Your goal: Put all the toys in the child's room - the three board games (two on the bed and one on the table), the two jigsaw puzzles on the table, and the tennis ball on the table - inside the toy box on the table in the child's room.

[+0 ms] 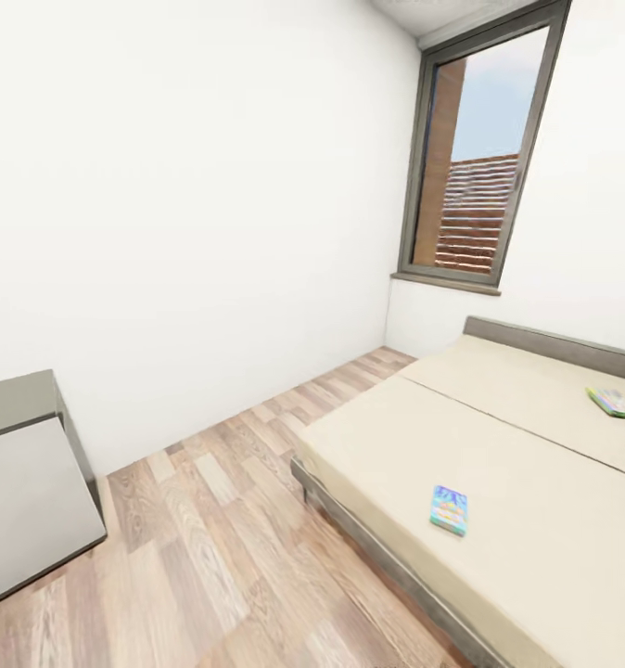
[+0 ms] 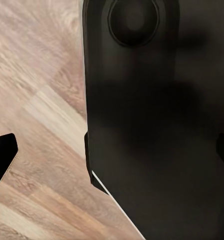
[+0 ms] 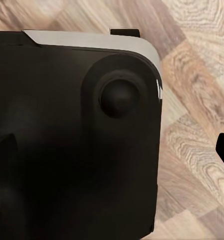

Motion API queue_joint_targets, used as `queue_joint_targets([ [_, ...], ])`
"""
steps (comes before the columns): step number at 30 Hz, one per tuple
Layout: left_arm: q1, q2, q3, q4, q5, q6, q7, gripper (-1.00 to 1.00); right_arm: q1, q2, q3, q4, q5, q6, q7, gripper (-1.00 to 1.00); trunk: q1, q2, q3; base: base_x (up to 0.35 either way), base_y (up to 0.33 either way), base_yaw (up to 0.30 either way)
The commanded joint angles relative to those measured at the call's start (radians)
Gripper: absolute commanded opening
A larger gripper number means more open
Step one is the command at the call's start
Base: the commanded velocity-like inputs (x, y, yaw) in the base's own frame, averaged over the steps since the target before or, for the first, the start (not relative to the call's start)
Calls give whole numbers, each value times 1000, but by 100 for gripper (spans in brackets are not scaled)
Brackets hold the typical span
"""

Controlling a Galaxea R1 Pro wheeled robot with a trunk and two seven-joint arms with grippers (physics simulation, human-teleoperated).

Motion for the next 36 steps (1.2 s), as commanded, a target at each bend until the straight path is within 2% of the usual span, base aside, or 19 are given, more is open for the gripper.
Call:
queue_joint_targets([
  [1, 0, 0, 0, 0, -1, 0, 0, 100, -1, 0, 0, 0, 0, 0, -1, 100, 0, 0, -1, 0, 0, -283],
  [36, 0, 0, 0, -1, -1, 0, 0, 100, -1, 2, 0, 0, 1, 0, -1, 100, 0, 0, -1, 0, 0, -284],
])
